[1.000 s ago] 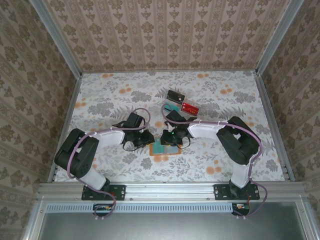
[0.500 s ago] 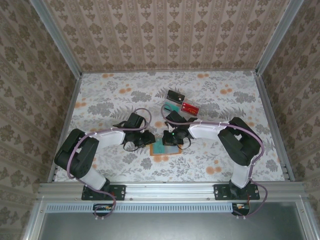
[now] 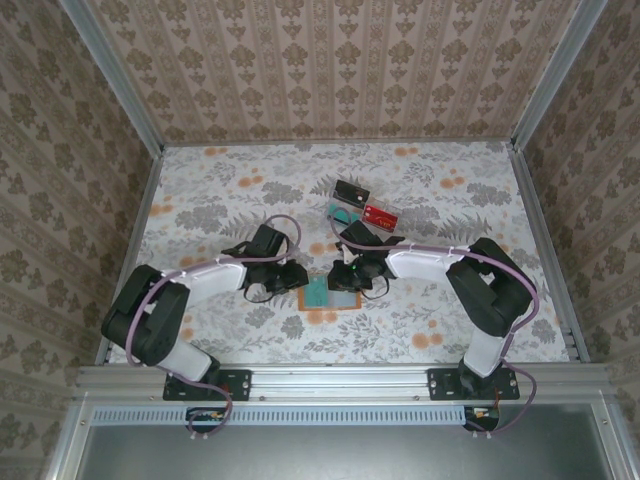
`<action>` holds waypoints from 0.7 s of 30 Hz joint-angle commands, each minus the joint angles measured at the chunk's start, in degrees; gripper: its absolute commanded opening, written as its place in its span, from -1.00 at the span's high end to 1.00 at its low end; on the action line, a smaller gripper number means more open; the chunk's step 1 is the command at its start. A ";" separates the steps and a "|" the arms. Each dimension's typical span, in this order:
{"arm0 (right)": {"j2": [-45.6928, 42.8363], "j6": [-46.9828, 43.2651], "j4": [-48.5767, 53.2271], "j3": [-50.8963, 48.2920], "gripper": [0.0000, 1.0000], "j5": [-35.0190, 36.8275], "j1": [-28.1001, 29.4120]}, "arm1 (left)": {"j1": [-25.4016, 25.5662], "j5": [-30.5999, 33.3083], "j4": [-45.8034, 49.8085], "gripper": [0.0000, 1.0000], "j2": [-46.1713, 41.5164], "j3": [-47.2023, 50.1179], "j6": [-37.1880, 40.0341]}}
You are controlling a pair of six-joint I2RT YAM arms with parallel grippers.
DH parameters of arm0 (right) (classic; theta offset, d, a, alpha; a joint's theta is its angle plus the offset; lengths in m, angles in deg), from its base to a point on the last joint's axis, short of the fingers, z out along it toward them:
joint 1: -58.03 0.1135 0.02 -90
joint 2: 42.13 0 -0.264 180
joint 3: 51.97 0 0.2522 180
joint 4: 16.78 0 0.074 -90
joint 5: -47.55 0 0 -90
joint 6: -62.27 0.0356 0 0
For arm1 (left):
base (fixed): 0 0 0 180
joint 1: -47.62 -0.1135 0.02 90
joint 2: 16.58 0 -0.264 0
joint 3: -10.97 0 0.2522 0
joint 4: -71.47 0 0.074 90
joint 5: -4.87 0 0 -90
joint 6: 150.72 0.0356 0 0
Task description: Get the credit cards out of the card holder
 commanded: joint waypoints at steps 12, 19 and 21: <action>3.95 2.27 -2.50 -0.48 0.55 -7.73 -1.18 | 1.85 0.89 4.42 0.67 -1.78 -1.98 -1.66; 5.00 1.88 -3.24 -0.44 0.65 -8.79 -1.30 | 2.43 2.36 4.80 0.75 1.10 -2.03 -1.48; 5.19 1.66 -3.48 -0.35 0.66 -9.13 -1.30 | 2.43 3.21 5.24 0.79 1.81 -1.77 -1.65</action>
